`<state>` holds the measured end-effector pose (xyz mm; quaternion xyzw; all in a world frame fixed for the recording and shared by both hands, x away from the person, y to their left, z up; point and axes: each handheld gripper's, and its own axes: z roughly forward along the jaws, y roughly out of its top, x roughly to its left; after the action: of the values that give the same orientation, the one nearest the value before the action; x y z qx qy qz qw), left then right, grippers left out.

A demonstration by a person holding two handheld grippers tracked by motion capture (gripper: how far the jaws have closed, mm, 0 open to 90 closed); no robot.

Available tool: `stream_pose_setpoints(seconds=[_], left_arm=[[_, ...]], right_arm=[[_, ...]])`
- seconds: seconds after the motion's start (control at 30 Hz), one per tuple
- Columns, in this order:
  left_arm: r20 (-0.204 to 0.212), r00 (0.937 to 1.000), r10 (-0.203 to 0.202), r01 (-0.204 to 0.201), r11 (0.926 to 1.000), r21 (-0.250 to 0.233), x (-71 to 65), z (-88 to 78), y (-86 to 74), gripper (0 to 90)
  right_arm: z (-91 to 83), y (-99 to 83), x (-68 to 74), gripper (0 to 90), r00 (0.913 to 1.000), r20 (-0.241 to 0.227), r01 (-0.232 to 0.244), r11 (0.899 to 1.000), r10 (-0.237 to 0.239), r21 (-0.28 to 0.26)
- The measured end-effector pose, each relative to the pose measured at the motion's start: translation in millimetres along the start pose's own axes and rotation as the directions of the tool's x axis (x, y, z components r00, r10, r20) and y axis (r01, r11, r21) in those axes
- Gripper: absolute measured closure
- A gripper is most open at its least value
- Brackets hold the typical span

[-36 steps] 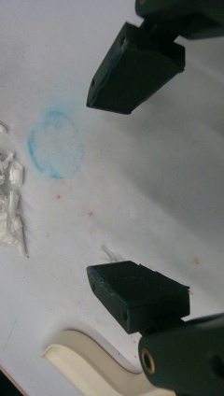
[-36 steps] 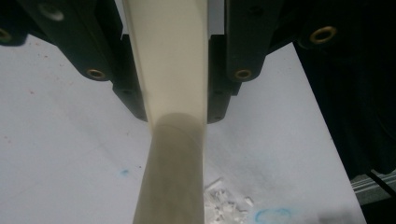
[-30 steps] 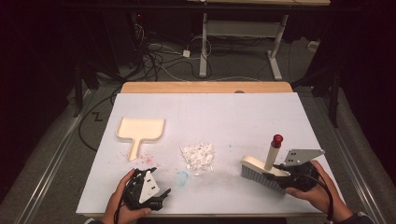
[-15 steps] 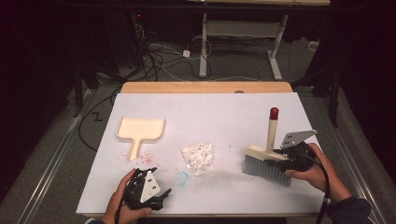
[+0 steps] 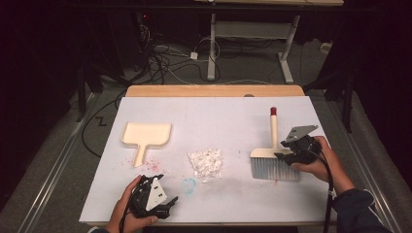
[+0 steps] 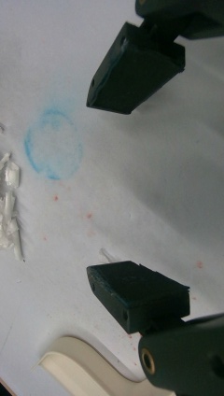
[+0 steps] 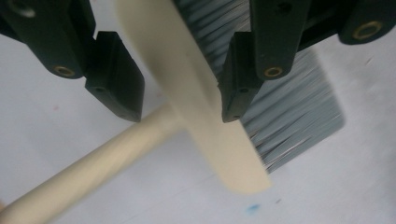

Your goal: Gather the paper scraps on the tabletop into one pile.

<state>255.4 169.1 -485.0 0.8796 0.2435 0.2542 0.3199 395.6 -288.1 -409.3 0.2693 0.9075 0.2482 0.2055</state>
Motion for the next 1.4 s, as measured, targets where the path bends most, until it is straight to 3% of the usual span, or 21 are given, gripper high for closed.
stream_pose_setpoints(seconds=[0.1,0.27,0.33,0.43,0.5,0.83,0.97,1.13,1.2,1.23,1.33,1.4], left_arm=[[-0.001,1.0,0.003,-0.003,1.0,-0.001,-0.3,-0.4,0.2,16.5],[-0.001,1.0,-0.001,0.001,1.0,-0.002,0.1,-0.4,-0.3,16.5],[-0.008,1.0,0.002,-0.002,1.0,-0.001,0.4,-0.8,-0.2,16.5],[-0.012,0.9999,-0.002,0.002,1.0,-0.007,1.7,-2.1,-0.3,16.5],[-0.017,0.9999,-0.003,0.003,1.0,-0.007,2.4,-2.7,-0.5,16.5],[-0.036,0.9993,-0.007,0.007,0.9998,-0.019,3.7,-6.8,-0.5,16.5],[-0.04,0.9991,-0.011,0.01,0.9997,-0.023,4.4,-7.1,-0.1,16.5],[-0.064,0.9975,-0.029,0.027,0.999,-0.036,7.5,-9.5,1.3,16.2],[-0.07,0.9969,-0.035,0.033,0.9987,-0.038,8.5,-10.6,0.9,15.4],[-0.07,0.9968,-0.039,0.036,0.9987,-0.036,8.9,-11.0,0.5,15.4],[-0.078,0.996,-0.043,0.04,0.9985,-0.038,9.6,-10.9,0.4,15.4],[-0.079,0.9959,-0.043,0.04,0.9985,-0.038,9.3,-10.5,0.7,15.4]], right_arm=[[2.0,0.4,-1.6,54.8,0.9965,0.071,-0.042,0.999,0.043,-0.021],[-3.1,-5.2,-1.4,53.1,0.9931,0.082,-0.076,0.992,0.084,-0.105],[-8.2,-7.1,-2.4,52.5,0.9914,0.086,-0.085,0.985,0.099,-0.151],[-19.4,-8.3,0.3,51.9,0.9912,0.094,-0.068,0.967,0.094,-0.247],[-24.8,-8.0,3.9,50.5,0.9887,0.112,-0.064,0.957,0.099,-0.285],[-47.1,-9.7,29.5,42.6,0.9868,0.115,-0.061,0.92,0.114,-0.388],[-52.5,-14.3,44.1,36.5,0.9807,0.137,-0.071,0.906,0.139,-0.416],[-54.4,-25.2,60.8,29.6,0.9741,0.151,-0.075,0.871,0.168,-0.485],[-54.0,-30.7,65.4,27.6,0.9757,0.149,-0.067,0.865,0.161,-0.496],[-53.4,-33.4,68.2,26.0,0.9716,0.152,-0.083,0.863,0.182,-0.499],[-52.0,-43.6,76.0,24.5,0.9647,0.168,-0.094,0.862,0.202,-0.498],[-49.8,-50.6,82.4,24.3,0.9648,0.168,-0.095,0.864,0.202,-0.494]])
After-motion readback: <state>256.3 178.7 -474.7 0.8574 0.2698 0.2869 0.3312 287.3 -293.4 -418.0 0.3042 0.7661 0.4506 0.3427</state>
